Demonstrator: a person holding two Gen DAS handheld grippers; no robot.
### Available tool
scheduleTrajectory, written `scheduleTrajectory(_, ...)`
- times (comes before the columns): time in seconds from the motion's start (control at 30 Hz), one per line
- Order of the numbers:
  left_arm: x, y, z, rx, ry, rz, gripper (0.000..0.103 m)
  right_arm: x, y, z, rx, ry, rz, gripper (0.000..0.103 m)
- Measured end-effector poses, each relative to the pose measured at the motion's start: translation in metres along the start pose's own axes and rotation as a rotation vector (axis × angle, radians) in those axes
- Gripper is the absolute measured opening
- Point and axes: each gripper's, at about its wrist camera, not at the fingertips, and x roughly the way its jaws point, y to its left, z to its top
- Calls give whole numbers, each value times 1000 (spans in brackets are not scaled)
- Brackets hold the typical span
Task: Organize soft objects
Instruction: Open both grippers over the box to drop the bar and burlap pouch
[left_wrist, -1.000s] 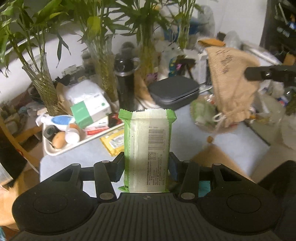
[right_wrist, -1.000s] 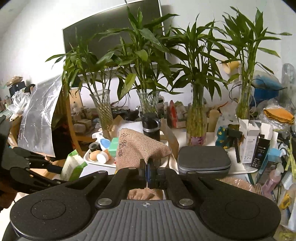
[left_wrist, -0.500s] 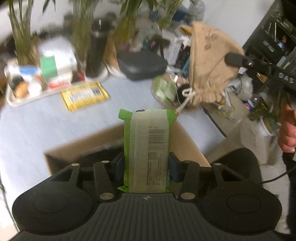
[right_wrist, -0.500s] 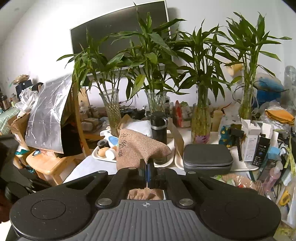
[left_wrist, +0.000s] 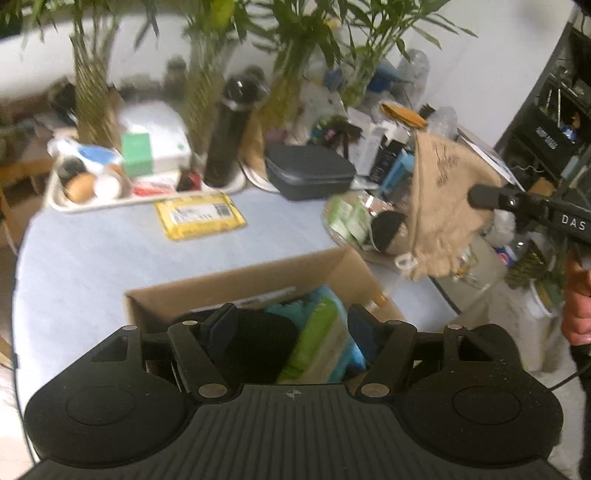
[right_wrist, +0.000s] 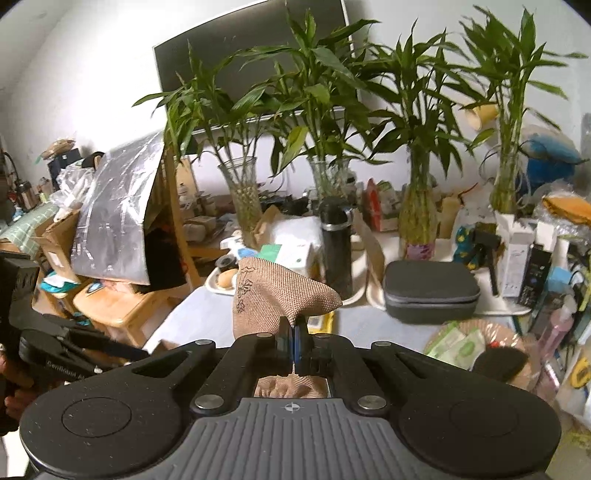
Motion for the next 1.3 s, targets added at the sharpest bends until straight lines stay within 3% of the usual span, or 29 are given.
scheduleTrajectory(0.33, -30, 14, -15, 23, -77, 78, 65, 7, 7, -16, 74, 131, 184, 3)
scheduleTrajectory(0.5, -35, 26, -25, 6, -79, 110, 65, 46, 7, -34, 126, 255, 200, 3)
scheduleTrajectory(0.73, -39, 38, -36, -6, -67, 145, 65, 94, 8, -49, 148, 348, 122, 6)
scheduleTrajectory(0.8, -41, 41, -39, -12, -62, 153, 65, 100, 7, -49, 138, 340, 88, 12)
scheduleTrajectory(0.83, -41, 43, -41, -15, -61, 156, 65, 102, 8, -48, 122, 336, 76, 23)
scheduleTrajectory(0.93, -44, 47, -44, -24, -59, 165, 65, 100, 13, -47, 57, 292, 11, 86)
scheduleTrajectory(1.07, -47, 51, -45, -28, -66, 186, 65, 96, 15, -44, 0, 254, -44, 97)
scheduleTrajectory(1.3, -48, 57, -46, -41, -76, 220, 65, 94, 11, -44, 19, 253, -58, 101)
